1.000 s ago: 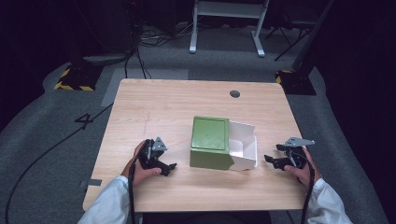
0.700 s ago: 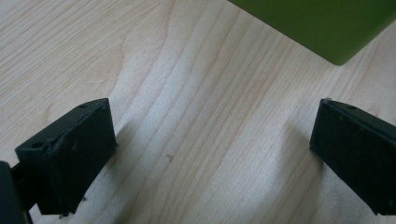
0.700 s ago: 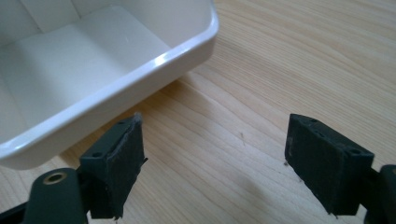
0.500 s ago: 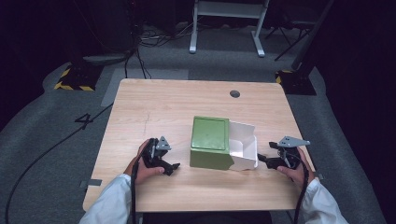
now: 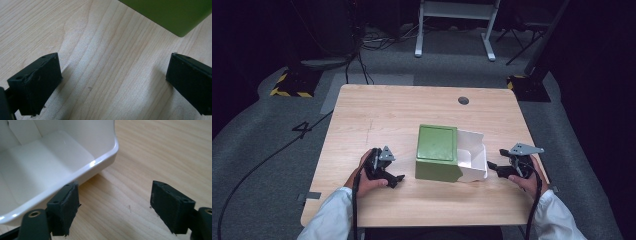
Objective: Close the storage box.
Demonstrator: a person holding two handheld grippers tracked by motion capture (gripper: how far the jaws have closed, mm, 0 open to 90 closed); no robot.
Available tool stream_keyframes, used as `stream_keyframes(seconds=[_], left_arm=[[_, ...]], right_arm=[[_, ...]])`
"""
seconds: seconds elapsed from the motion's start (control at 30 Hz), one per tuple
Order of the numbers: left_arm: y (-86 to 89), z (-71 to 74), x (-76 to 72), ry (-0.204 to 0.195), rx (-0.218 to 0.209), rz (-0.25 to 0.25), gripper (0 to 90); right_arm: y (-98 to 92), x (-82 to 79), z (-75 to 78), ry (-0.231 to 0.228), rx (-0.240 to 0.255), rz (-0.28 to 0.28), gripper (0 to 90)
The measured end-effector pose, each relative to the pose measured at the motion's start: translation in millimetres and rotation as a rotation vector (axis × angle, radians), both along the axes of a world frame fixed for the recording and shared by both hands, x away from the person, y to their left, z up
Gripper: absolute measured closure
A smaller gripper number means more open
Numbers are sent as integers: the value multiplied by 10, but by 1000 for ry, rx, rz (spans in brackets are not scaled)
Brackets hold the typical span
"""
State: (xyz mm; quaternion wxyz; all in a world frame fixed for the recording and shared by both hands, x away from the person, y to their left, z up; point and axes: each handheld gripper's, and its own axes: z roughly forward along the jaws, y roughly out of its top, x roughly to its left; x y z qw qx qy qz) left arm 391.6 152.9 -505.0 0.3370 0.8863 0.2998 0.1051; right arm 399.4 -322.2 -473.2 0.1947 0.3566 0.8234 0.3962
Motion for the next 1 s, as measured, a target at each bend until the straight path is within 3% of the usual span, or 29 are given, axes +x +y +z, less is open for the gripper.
stream_keyframes(seconds=[0.1,0.2,0.3,0.37,0.53,0.77,1.0], left_arm=[[0,0,0,0,0,0,1],[0,0,0,0,0,0,1],[0,1,0,0,2,0,1],[0,0,0,0,1,0,1],[-1,0,-3,0,0,1,3],[-2,0,-4,1,0,3,3],[-7,1,-7,1,1,7,3]], right_arm=[[-21,-4,114,-11,67,-16,264],[33,-20,163,3,94,4,274],[107,-27,163,15,91,24,290],[233,-13,142,33,44,33,376],[294,40,101,73,55,31,472],[304,81,73,97,86,9,518],[278,88,47,107,83,-17,529]])
